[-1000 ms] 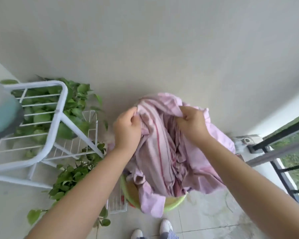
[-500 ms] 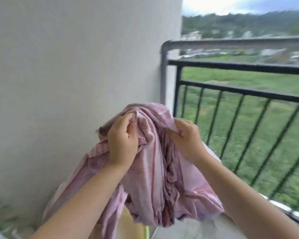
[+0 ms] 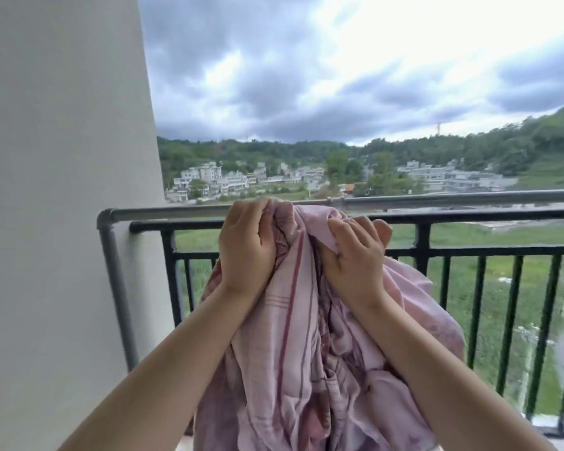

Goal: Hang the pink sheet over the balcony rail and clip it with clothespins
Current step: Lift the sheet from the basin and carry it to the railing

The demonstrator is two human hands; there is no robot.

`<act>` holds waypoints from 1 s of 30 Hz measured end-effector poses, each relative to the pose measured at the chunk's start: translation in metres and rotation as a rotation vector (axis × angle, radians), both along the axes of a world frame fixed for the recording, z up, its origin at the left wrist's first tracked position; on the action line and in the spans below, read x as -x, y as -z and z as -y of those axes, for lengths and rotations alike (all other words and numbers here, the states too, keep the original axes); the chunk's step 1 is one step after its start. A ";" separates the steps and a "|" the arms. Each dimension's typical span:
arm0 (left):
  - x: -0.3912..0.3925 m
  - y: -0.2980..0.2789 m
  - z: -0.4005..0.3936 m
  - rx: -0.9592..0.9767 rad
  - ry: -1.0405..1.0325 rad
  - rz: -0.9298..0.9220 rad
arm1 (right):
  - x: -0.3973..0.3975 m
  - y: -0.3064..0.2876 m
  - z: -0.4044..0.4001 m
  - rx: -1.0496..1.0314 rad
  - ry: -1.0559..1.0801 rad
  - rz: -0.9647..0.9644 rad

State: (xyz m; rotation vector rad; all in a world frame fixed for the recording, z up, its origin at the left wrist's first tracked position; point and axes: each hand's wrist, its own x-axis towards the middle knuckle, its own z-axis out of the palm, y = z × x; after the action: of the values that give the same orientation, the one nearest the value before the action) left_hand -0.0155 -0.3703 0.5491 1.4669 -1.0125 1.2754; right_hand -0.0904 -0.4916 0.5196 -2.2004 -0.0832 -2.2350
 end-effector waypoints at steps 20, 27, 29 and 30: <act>0.011 0.052 0.115 0.069 0.714 -1.192 | 0.054 0.103 0.150 -0.742 -0.158 -0.866; -0.018 0.028 0.097 0.129 0.485 -0.949 | 0.001 0.085 0.135 -0.789 -0.252 -1.016; -0.027 0.011 0.090 0.197 0.442 -0.886 | -0.013 0.059 0.122 -0.893 -0.470 -1.049; -0.033 0.001 0.087 0.251 0.420 -0.858 | -0.019 0.045 0.116 -0.942 -0.624 -1.080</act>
State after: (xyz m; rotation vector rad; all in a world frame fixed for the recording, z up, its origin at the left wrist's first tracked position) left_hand 0.0176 -0.4569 0.5485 1.3105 -0.5058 0.3671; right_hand -0.0717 -0.6071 0.4748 -2.0113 0.2100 -0.4215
